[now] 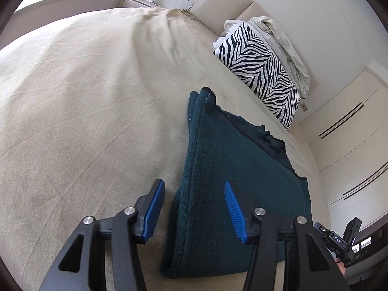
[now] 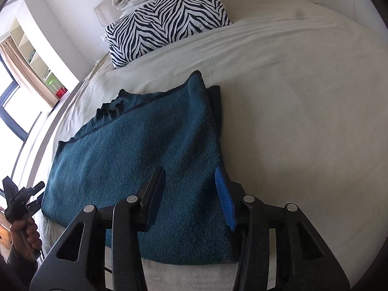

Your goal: Fold small clothes

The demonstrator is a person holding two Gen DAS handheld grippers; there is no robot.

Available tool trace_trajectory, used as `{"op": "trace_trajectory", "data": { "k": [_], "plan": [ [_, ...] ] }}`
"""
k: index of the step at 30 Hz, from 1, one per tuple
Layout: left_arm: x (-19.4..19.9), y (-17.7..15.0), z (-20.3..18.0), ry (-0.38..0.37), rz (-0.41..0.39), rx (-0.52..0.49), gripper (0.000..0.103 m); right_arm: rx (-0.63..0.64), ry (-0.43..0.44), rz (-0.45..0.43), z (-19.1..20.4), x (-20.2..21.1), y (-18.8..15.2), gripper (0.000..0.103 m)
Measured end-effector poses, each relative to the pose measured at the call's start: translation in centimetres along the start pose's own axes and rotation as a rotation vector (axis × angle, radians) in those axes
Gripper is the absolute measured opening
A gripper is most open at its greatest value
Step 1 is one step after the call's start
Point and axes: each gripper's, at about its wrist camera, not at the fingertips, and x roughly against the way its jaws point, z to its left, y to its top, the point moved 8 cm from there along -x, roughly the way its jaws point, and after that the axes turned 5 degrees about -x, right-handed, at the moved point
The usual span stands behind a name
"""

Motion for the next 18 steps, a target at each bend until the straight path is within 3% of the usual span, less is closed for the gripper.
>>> {"op": "trace_trajectory", "data": {
  "k": [5,7,10,12,14,15,18],
  "plan": [
    [0.2,-1.1,-0.6,0.037,0.009,-0.065,0.047,-0.060,-0.060,-0.022,-2.0,0.9,-0.6,0.033],
    [0.4,-1.3,-0.7,0.043,0.004,-0.075,0.047,-0.093,-0.035,-0.028,-2.5,1.1,-0.3,0.034],
    [0.1,-1.4,-0.6,0.056,0.012,-0.087,0.045,-0.041,-0.031,0.028,-1.9,0.2,-1.0,0.034],
    [-0.1,-1.3,-0.4,0.064,0.012,-0.084,0.039,-0.012,-0.043,0.033,-1.7,-0.1,-1.2,0.033],
    [-0.2,-1.2,-0.2,0.078,0.013,-0.083,0.030,-0.021,-0.043,0.026,-1.8,0.1,-1.1,0.009],
    [-0.2,-1.2,-0.1,0.085,0.016,-0.085,0.022,-0.026,-0.042,0.013,-1.8,0.5,-1.0,0.008],
    [-0.3,-1.2,-0.2,0.102,0.020,-0.107,0.014,0.031,-0.069,-0.023,-0.7,1.6,-0.6,0.006]
  ]
}}
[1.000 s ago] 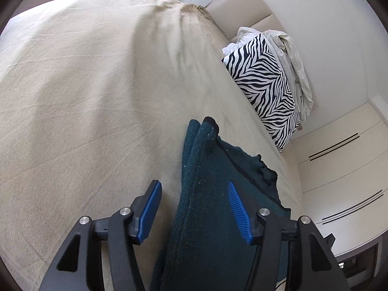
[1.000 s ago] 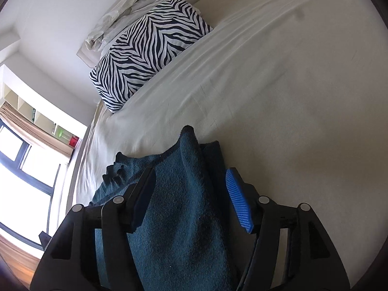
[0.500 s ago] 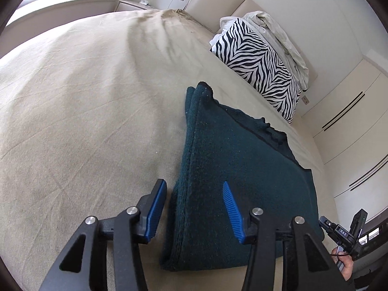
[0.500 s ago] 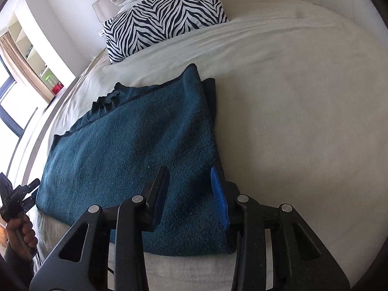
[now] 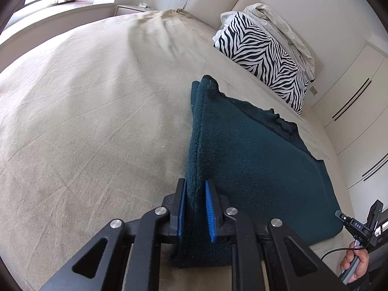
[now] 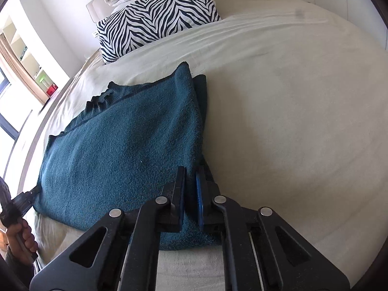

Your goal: Fold small clothes

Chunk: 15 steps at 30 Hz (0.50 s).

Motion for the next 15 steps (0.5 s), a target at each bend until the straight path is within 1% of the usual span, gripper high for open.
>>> {"op": "trace_trajectory", "data": {
  "k": [2,5,8,9,11,15],
  "plan": [
    [0.0,0.0,-0.1,0.012,0.002,-0.018,0.012,0.020,-0.005,-0.021,0.7,1.0,0.0,0.006],
    [-0.1,-0.2,-0.2,0.018,0.011,-0.031,0.012,-0.019,0.016,-0.015,0.5,1.8,-0.6,0.006],
    [-0.2,-0.3,0.0,0.020,0.024,-0.048,0.011,-0.081,0.019,0.028,-1.4,0.8,-2.1,0.006],
    [-0.2,-0.3,0.1,0.018,0.026,-0.052,0.011,-0.116,0.035,0.041,-2.1,0.4,-2.6,0.006],
    [-0.1,-0.4,0.1,0.016,0.029,-0.058,0.011,-0.163,0.077,0.037,-2.9,0.4,-3.1,0.006],
    [-0.1,-0.7,0.4,0.011,0.031,-0.057,0.011,-0.157,0.085,0.025,-3.0,0.3,-3.4,0.006]
  ]
}}
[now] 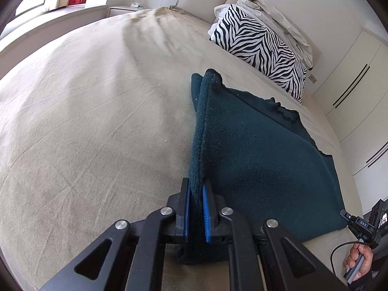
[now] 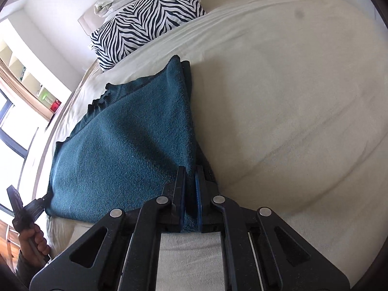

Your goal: Fold small clothes

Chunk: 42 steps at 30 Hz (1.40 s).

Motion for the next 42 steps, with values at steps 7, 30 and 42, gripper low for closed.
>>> {"op": "trace_trajectory", "data": {
  "k": [7,30,42],
  "plan": [
    [0.1,-0.5,0.2,-0.014,-0.011,0.019,0.011,0.020,0.017,-0.007,0.0,-0.8,0.0,0.006],
    [-3.2,9.9,-10.9,0.361,-0.171,-0.391,0.062,0.129,0.344,0.044,17.3,-4.3,4.8,0.057],
    [-9.5,7.6,-7.4,0.279,-0.062,-0.295,0.069,-0.147,0.457,0.150,16.5,-14.2,6.9,0.030]
  ]
}}
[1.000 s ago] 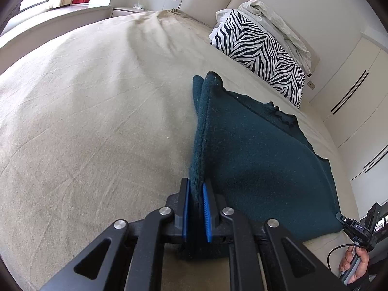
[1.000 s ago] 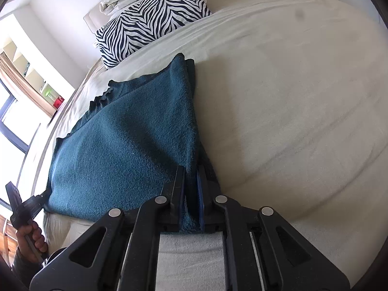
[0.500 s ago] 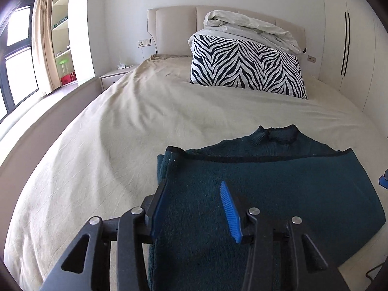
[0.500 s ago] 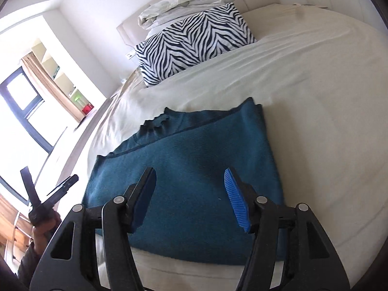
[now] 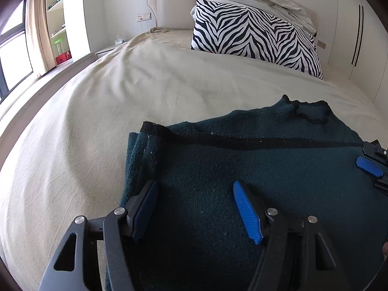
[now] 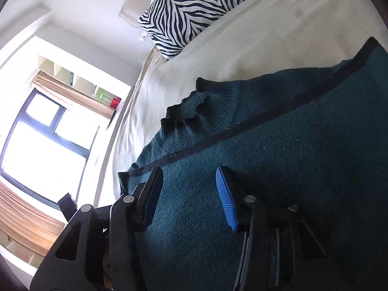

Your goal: Fold small clothes

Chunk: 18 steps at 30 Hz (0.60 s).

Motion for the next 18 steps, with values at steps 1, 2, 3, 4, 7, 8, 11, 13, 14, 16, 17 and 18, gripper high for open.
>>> {"op": "trace_trajectory", "data": {
  "k": [1,2,3,4,7,8,11,13,14,16,17,18],
  "plan": [
    [0.0,-0.1,0.0,-0.003,-0.003,0.003,0.069,-0.031,0.017,-0.027,-0.9,1.0,0.7,0.030],
    [0.0,-0.1,0.0,-0.006,-0.005,0.006,0.069,-0.055,-0.001,-0.060,-2.2,2.1,1.5,0.030],
    [0.0,-0.1,0.0,-0.009,-0.007,0.007,0.069,-0.078,-0.010,-0.089,-3.4,3.2,2.3,0.030],
    [0.1,-0.2,0.0,-0.009,-0.008,0.008,0.069,-0.104,-0.007,-0.115,-4.6,4.4,3.0,0.030],
    [0.2,-0.2,-0.1,-0.008,-0.010,0.006,0.069,-0.147,-0.097,-0.230,-8.0,8.3,4.8,0.030],
    [0.2,-0.2,-0.1,-0.009,-0.011,0.007,0.069,-0.176,-0.138,-0.269,-9.2,9.6,5.3,0.030],
    [0.2,-0.2,0.0,-0.008,-0.014,0.007,0.069,-0.248,-0.202,-0.360,-11.4,13.2,5.6,0.034],
    [0.2,-0.2,0.0,-0.006,-0.014,0.006,0.069,-0.216,-0.236,-0.391,-10.9,14.9,5.0,0.039],
    [0.2,-0.2,-0.1,-0.005,-0.015,0.005,0.069,-0.202,-0.201,-0.387,-10.1,15.2,4.4,0.040],
    [0.2,-0.2,-0.1,-0.005,-0.015,0.006,0.069,-0.150,-0.130,-0.362,-7.2,15.4,2.8,0.040],
    [0.2,-0.2,-0.1,-0.006,-0.015,0.006,0.069,-0.113,-0.090,-0.336,-5.2,15.0,1.7,0.041],
    [0.2,-0.2,-0.1,-0.005,-0.015,0.006,0.069,-0.071,-0.050,-0.288,-3.0,14.0,0.4,0.041]
  ]
}}
